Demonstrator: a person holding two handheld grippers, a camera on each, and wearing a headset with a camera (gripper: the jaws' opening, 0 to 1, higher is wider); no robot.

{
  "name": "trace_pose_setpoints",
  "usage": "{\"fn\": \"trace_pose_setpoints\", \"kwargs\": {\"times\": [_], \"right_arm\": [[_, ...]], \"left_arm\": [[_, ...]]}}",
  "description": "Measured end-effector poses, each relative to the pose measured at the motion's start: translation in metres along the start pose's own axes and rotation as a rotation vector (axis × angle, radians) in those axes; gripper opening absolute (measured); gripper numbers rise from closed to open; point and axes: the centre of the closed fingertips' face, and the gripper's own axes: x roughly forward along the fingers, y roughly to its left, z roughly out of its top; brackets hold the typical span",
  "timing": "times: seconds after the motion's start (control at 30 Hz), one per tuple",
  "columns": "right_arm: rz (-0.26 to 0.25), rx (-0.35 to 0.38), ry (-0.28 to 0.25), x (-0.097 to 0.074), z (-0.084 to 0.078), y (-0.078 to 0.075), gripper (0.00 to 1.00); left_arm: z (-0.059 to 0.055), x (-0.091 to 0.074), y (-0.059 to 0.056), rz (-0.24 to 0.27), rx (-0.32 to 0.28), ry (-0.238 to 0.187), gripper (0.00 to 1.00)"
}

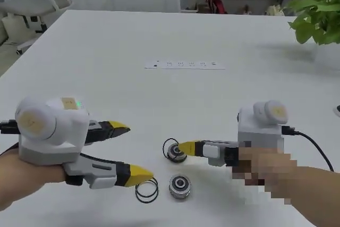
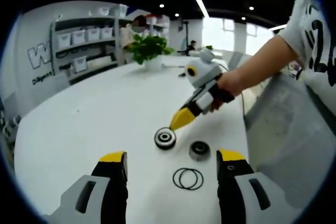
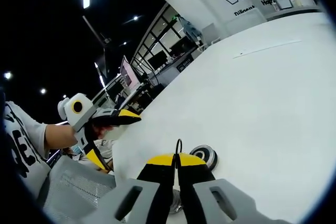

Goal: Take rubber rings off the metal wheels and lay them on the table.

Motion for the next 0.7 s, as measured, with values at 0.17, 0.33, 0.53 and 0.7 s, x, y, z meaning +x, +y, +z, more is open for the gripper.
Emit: {"fn": "trace_pose_setpoints", "kwargs": {"times": [0.17, 0.33, 0.53, 0.7], "right_arm": [[0.015, 0.008, 0.0, 0.003, 0.0, 0.005, 0.0], [0.032, 0.01, 0.005, 0.005, -0.001, 0.01, 0.0], [0.054, 0.021, 0.017, 0.008, -0.004, 0.018, 0.0], [0.078, 0.026, 0.029, 0.012, -0.008, 0.026, 0.0]], "left_arm": [[-0.002, -0.005, 0.002, 0.009, -0.005, 0.001, 0.71], [-0.004, -0.008, 0.004, 0.015, -0.01, 0.001, 0.72], [-0.004, -0.011, 0.004, 0.016, -0.013, -0.001, 0.73], [-0.005, -0.013, 0.004, 0.021, -0.012, -0.002, 0.73]]}}
